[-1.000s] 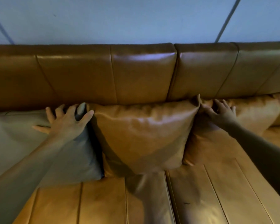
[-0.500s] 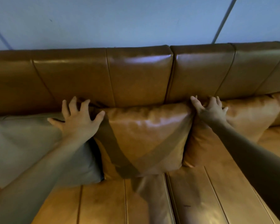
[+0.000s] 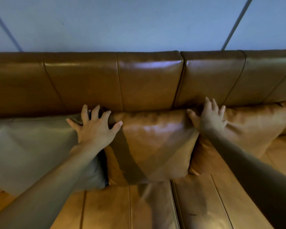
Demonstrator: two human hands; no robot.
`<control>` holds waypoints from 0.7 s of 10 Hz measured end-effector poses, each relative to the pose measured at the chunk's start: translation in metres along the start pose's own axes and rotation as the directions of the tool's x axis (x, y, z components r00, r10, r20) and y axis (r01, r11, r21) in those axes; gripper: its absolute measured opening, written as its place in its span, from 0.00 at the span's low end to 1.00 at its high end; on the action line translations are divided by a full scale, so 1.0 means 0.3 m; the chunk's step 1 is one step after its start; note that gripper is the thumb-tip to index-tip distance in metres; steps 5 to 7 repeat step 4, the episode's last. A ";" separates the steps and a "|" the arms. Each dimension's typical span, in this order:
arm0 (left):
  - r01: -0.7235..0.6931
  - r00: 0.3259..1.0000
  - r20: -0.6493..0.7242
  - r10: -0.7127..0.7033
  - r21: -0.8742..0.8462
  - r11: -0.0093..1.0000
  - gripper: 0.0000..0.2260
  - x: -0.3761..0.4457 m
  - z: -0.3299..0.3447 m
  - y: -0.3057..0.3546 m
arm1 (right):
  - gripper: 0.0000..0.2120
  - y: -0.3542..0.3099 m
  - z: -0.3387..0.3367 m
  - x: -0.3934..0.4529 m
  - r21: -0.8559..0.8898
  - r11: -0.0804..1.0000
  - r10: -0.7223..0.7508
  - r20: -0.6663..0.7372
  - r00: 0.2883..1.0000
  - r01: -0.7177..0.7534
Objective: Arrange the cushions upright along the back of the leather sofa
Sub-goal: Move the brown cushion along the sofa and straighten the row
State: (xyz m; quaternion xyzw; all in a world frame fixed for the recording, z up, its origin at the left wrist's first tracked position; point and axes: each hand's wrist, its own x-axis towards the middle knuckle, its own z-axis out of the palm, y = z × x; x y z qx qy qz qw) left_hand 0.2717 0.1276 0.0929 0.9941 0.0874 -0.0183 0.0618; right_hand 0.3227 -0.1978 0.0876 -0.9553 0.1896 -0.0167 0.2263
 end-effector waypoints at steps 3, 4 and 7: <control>-0.165 0.982 0.106 0.159 0.044 0.985 0.33 -0.063 0.005 0.001 | 0.33 -0.211 0.121 -0.260 -0.253 0.856 -0.331 0.402 0.853 0.451; -0.199 0.957 0.209 0.201 -0.028 0.980 0.32 -0.073 -0.043 -0.028 | 0.33 -0.218 0.098 -0.276 -0.246 0.873 -0.297 0.418 0.859 0.422; -0.199 0.957 0.209 0.201 -0.028 0.980 0.32 -0.073 -0.043 -0.028 | 0.33 -0.218 0.098 -0.276 -0.246 0.873 -0.297 0.418 0.859 0.422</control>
